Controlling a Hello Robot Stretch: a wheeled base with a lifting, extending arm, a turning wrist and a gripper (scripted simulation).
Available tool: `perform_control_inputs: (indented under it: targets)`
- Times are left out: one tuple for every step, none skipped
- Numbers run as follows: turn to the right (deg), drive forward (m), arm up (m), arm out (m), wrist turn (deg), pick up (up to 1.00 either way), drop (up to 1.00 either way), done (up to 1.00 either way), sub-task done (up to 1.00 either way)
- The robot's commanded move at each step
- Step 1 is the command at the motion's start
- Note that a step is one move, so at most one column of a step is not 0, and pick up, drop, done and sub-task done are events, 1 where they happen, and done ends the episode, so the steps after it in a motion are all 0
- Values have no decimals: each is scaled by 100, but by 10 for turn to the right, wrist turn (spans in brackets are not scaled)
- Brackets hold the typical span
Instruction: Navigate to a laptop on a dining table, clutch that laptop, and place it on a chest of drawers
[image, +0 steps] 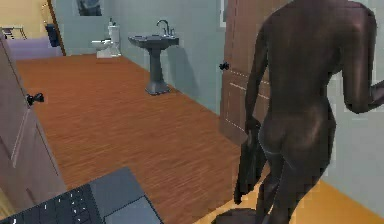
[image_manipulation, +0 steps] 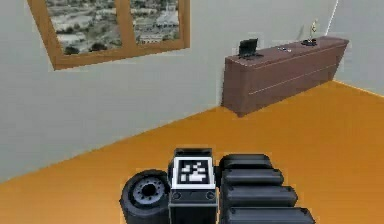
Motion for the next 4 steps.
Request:
perform_control_inputs:
  targets:
    - [0, 75, 0, 0, 0, 0, 0, 0, 0]
    - [-300, 0, 0, 0, 0, 0, 0, 0, 0]
    - [0, 100, 0, 0, 0, 0, 0, 0, 0]
    - [-60, 0, 0, 0, 0, 0, 0, 0, 0]
